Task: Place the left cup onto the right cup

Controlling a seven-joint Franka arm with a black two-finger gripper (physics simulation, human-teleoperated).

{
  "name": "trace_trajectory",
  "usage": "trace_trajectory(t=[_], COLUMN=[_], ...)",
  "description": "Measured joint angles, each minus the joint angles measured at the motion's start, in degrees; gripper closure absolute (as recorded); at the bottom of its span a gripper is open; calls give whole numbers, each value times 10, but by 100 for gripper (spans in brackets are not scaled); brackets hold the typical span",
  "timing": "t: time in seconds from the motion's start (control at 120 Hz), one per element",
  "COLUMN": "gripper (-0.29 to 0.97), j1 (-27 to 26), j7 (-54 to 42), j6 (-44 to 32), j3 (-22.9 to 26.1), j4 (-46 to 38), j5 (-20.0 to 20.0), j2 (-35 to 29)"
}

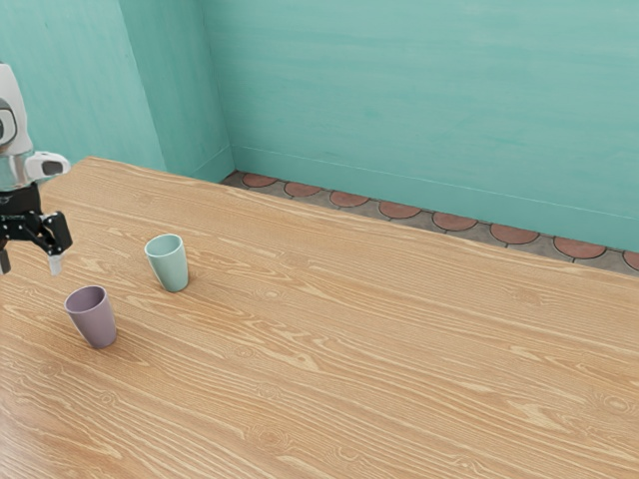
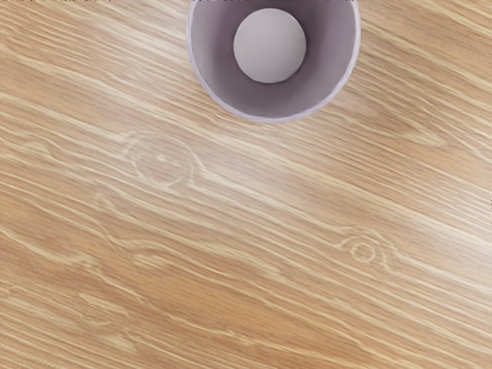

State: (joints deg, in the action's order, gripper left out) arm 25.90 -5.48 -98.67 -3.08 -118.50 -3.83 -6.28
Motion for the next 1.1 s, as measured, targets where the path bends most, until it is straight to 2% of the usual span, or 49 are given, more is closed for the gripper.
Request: trace_trajectory(t=[0.4, 1.1], gripper=[0, 0], j1=[25, 33], j7=[-76, -169], j6=[-59, -162], j3=[0, -1], j4=[-1, 0], j5=[4, 5], j2=[57, 124])
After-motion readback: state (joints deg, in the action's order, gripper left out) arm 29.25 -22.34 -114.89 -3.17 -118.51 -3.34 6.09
